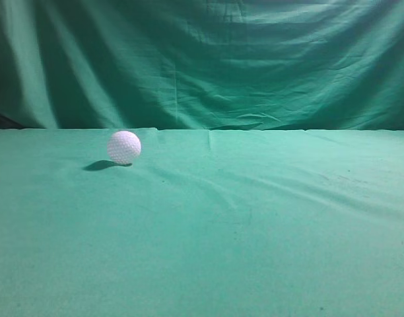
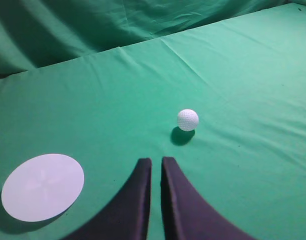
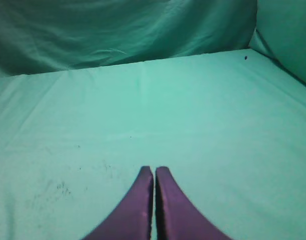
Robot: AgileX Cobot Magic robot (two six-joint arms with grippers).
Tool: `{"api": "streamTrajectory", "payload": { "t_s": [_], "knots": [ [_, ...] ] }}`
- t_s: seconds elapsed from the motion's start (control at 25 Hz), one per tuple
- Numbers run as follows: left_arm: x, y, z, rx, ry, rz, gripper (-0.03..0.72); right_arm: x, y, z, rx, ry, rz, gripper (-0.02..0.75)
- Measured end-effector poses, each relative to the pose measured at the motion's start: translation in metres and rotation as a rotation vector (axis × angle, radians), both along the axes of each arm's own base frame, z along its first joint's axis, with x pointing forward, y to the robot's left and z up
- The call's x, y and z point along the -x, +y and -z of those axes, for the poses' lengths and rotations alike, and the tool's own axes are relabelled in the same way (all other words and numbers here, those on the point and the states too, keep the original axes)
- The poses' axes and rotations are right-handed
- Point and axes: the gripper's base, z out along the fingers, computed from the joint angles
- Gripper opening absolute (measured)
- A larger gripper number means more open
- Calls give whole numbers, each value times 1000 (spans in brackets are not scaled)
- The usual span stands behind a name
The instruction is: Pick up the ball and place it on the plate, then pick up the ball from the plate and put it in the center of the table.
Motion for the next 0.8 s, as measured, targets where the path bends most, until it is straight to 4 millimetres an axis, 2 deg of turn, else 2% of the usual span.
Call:
{"api": "streamTrajectory", "payload": {
  "t_s": [0.24, 0.8],
  "knots": [
    [0, 0, 0, 0, 0, 0, 46, 2, 0, 7, 10, 76, -2, 0],
    [0, 0, 0, 0, 0, 0, 46, 2, 0, 7, 11, 83, -2, 0]
  ]
}}
